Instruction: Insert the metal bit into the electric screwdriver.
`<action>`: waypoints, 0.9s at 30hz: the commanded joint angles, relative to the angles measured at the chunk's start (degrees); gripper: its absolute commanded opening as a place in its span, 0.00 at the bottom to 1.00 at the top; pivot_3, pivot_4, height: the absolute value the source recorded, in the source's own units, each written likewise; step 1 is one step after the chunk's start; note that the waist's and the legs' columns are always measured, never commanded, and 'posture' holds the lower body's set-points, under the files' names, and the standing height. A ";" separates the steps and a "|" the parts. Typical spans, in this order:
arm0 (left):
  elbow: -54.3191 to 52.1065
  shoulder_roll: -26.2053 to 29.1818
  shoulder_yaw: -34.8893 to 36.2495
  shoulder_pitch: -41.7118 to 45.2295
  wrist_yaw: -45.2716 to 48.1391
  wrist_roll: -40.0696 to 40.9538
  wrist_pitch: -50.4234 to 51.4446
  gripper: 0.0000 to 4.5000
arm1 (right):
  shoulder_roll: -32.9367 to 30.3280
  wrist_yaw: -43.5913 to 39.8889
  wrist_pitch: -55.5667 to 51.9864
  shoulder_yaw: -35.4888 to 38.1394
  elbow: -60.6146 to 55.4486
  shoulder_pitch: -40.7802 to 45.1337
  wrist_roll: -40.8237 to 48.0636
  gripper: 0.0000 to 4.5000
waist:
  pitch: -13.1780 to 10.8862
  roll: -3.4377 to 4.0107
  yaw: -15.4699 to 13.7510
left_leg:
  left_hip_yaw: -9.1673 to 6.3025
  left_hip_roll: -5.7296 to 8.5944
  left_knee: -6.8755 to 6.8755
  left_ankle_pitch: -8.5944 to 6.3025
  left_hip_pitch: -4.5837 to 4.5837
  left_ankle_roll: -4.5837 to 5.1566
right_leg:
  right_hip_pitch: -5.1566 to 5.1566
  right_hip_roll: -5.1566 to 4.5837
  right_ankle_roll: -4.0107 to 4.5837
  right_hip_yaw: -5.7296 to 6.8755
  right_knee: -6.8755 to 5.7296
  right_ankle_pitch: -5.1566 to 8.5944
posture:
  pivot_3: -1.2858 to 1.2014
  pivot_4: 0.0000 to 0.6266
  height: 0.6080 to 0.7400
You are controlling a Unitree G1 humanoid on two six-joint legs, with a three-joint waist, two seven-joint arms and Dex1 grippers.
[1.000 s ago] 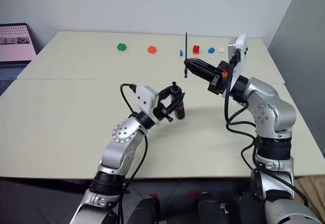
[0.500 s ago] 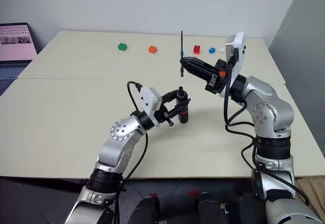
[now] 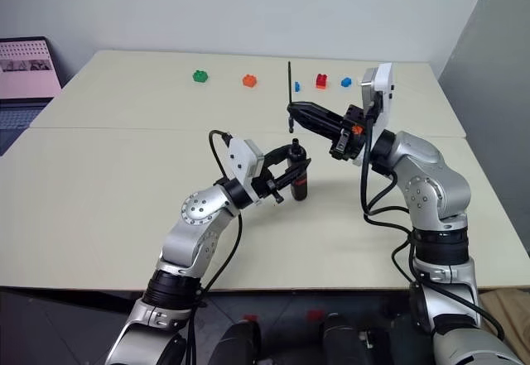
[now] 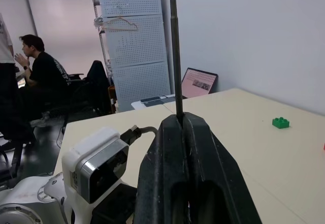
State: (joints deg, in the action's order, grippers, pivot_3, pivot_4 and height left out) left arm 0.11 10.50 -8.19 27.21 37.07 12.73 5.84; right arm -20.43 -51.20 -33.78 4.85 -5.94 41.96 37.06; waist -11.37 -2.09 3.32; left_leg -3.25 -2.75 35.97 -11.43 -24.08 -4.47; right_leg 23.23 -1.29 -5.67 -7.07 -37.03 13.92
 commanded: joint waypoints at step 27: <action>0.97 0.76 0.56 2.40 0.87 0.71 0.34 0.36 | -2.45 -5.10 7.14 -1.86 5.88 1.90 -3.38 0.00 | 0.00 0.00 0.03 | 0.00 0.00 0.00 0.00 0.00 0.00 | 0.00 0.00 0.00 0.00 0.01 0.00 | 0.52 0.24 1.00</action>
State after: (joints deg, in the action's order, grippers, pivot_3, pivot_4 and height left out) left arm 1.80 11.06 -8.11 28.83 38.02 13.37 6.05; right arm -22.25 -55.44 -27.97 2.88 0.47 43.35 33.81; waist -11.37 -2.09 3.35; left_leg -3.25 -2.75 35.97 -11.43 -24.07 -4.47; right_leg 23.23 -1.29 -5.67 -7.07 -37.02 13.92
